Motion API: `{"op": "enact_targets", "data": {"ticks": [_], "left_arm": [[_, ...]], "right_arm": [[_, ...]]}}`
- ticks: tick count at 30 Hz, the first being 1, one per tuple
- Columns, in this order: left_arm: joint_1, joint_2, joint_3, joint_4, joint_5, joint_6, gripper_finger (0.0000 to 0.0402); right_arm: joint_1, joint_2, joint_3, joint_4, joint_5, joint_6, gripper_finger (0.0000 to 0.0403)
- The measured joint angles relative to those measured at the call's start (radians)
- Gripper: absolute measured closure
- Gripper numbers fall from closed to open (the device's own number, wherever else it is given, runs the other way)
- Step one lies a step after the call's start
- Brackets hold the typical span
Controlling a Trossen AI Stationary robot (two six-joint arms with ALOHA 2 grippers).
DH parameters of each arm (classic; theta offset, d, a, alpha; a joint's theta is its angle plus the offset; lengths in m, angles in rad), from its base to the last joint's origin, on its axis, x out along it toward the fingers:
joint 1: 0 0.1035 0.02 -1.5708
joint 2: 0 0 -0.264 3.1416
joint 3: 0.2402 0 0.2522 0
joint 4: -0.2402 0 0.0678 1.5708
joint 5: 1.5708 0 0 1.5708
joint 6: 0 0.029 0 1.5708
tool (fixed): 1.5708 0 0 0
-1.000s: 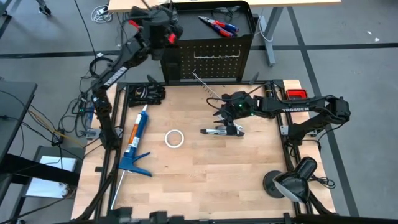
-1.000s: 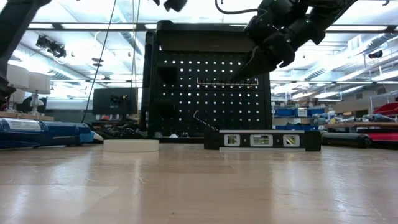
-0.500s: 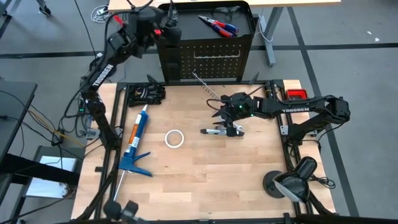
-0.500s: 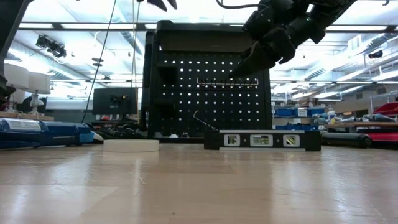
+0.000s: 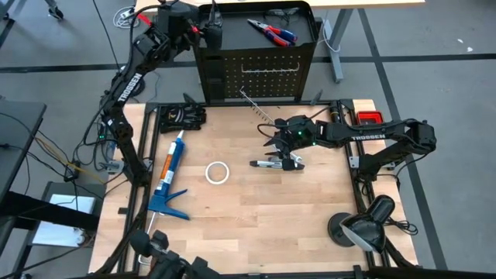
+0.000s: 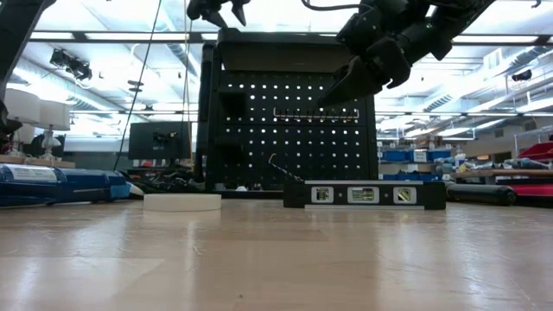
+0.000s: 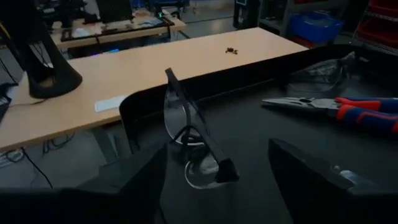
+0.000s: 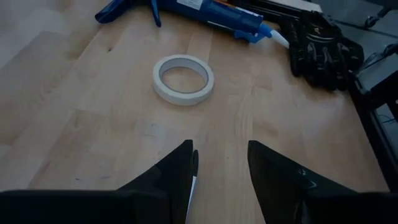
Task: Hang tools onto peg board
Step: Remove the left safety goggles from the peg board bin
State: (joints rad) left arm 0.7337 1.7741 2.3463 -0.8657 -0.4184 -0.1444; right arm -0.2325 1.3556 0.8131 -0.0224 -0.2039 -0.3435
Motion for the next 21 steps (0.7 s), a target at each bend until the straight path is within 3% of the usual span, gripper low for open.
{"op": "enact_targets", "data": {"ticks": [5,9,16,21], "left_arm": [[0.028,0.015,0.000,-0.034,0.032,-0.039,0.0076],[0.028,0.042,0.000,-0.043,0.031,-0.040,0.0070],[0.028,0.056,0.000,-0.002,-0.024,0.010,0.0093],[0.028,0.056,0.000,-0.011,-0.055,0.012,0.0137]], "right_arm": [[0.000,0.000,0.000,0.006,0.000,0.000,0.0242],[0.000,0.000,0.000,0.006,0.000,0.000,0.0242],[0.000,0.000,0.000,0.006,0.000,0.000,0.0242],[0.000,0.000,0.000,0.006,0.000,-0.008,0.0242]]}}
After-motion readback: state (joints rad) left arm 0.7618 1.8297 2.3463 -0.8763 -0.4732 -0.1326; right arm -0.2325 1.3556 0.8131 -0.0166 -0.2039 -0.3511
